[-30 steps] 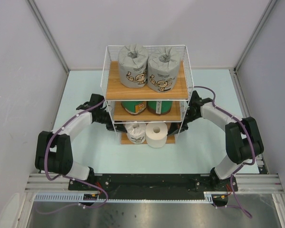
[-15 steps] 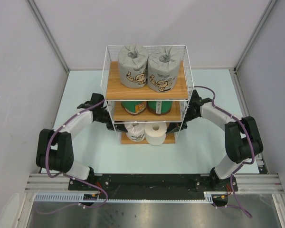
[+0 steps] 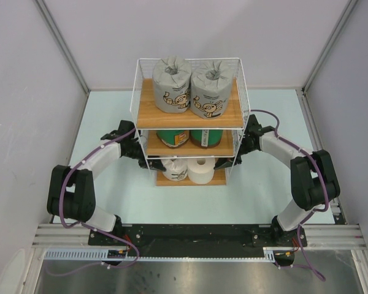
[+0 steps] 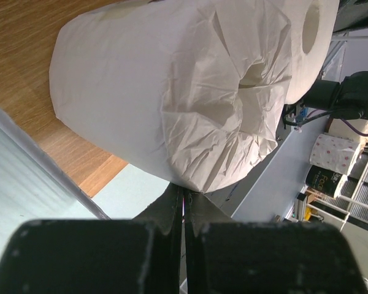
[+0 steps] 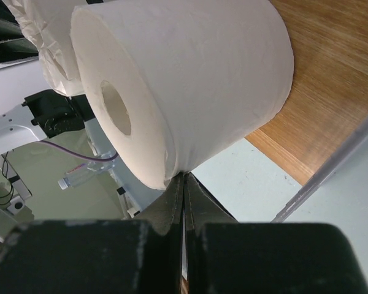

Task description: Place and organize the paper towels onto the shelf

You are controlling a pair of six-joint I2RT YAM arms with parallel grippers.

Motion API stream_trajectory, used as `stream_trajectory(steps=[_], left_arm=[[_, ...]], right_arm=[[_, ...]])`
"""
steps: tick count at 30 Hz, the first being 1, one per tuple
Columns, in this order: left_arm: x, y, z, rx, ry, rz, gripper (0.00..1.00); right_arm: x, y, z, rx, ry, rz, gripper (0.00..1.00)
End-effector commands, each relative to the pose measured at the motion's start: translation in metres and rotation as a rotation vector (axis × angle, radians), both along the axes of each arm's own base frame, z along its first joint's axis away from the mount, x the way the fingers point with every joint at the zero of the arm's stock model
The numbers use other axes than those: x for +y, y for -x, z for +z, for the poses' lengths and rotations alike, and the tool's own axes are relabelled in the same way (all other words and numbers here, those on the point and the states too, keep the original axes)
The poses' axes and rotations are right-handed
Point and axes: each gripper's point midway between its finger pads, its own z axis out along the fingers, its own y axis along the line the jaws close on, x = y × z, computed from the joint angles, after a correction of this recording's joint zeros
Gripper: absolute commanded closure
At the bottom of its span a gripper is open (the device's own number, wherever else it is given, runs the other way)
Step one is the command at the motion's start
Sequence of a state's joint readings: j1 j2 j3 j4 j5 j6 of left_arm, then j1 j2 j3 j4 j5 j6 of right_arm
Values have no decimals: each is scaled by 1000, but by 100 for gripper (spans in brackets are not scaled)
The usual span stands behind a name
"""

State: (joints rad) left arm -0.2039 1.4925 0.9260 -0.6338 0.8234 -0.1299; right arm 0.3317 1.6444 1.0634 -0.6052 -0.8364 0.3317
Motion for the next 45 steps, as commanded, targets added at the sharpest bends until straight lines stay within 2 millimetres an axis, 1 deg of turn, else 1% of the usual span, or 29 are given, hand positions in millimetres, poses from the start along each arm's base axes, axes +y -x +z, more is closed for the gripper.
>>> stream_trajectory(steps=[1, 7, 13, 18, 21, 23, 26, 31, 38, 45], left_arm=[[-14, -7, 18, -75, 65, -58, 100], [-14, -6, 19, -77, 69, -60, 100], [-14, -5, 21, -86, 73, -60, 100], [-14, -4, 20, -83, 74, -60, 100], [-15, -3, 19, -77, 76, -62, 100], [-16, -2, 19, -76, 76, -67, 99], [-19, -2, 18, -71, 77, -77, 100], [-27, 1, 18, -69, 78, -108, 100], [-34, 5, 17, -64, 79, -130, 100], [-34, 5, 16, -64, 79, -133, 100]], right_arm=[[3, -9, 15, -84, -26, 18, 100], [-1, -4, 24, -108, -19, 23, 100], [-15, 0, 29, -119, 7, 6, 100], [-28, 0, 25, -108, 9, -21, 100], [-34, 0, 21, -100, 9, -38, 100], [-35, 0, 22, -106, 0, -45, 100], [-33, 1, 24, -105, -27, -45, 100], [-24, 4, 24, -88, -58, -26, 100], [-12, -1, 21, -90, -78, -33, 100], [-10, -8, 13, -85, -64, -61, 100]])
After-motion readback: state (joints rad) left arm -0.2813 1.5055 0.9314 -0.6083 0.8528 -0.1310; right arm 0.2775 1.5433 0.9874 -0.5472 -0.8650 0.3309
